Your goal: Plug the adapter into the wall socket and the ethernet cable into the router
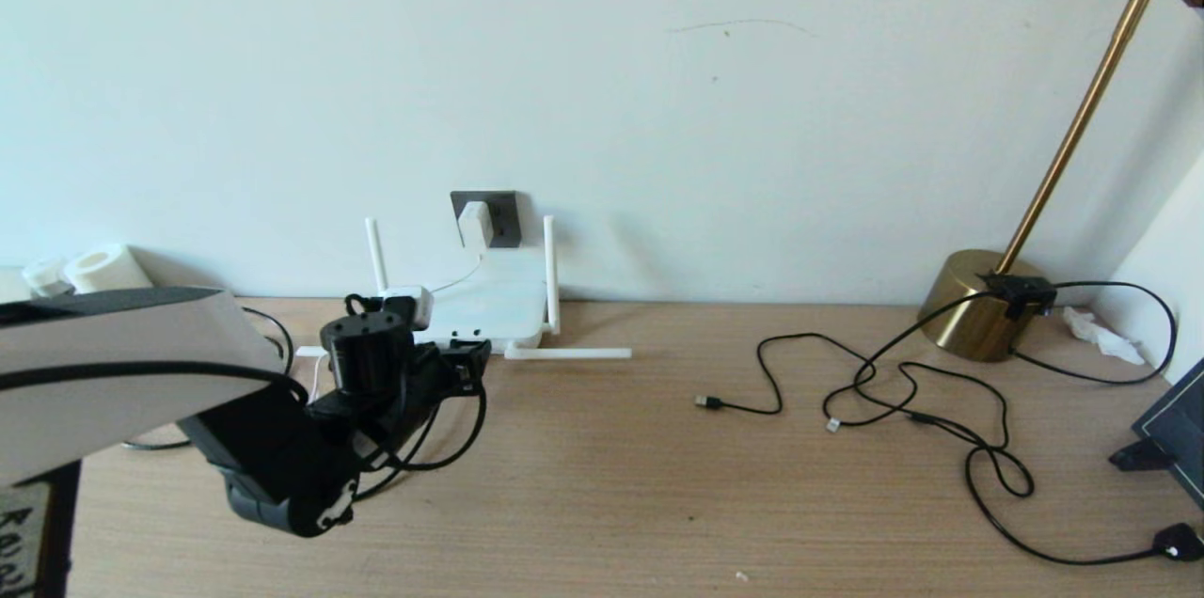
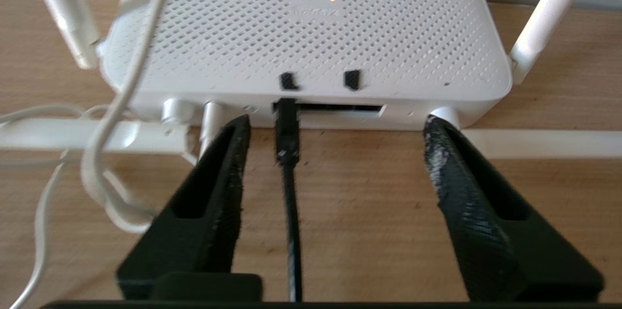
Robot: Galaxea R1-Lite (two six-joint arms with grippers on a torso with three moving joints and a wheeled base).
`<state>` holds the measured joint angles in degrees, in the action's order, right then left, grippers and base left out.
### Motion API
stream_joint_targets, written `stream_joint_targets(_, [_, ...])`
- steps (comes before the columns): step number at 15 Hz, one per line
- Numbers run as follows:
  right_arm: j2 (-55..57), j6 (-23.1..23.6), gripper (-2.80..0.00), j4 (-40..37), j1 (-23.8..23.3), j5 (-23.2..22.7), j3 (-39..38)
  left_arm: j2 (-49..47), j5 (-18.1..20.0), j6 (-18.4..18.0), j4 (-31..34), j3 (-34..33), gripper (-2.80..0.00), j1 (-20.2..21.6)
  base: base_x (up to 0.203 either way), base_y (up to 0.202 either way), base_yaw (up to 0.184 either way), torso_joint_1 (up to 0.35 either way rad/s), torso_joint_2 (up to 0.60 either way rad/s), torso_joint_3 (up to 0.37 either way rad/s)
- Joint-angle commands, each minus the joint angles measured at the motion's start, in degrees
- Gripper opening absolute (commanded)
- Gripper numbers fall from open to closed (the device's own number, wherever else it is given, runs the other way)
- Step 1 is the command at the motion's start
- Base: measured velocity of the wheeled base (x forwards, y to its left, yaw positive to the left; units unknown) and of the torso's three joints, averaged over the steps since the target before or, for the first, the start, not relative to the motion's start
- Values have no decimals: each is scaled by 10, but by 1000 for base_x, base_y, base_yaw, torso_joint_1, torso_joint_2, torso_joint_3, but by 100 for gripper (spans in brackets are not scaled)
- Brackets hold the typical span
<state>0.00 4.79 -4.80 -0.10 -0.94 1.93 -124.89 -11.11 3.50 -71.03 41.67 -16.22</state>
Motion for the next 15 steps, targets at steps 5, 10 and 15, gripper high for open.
stream_joint_targets(5, [0, 0, -280, 0, 0, 0, 0, 82, -1, 0, -2, -67, 0, -22, 0, 0, 0, 0, 0, 0])
stream_joint_targets(10, [0, 0, -280, 0, 0, 0, 0, 186, -6, -3, 1, -118, -280, -49, 0, 0, 0, 0, 0, 0])
stream_joint_targets(15, [0, 0, -280, 0, 0, 0, 0, 413, -25, -38, 97, -121, -280, -73, 0, 0, 0, 0, 0, 0])
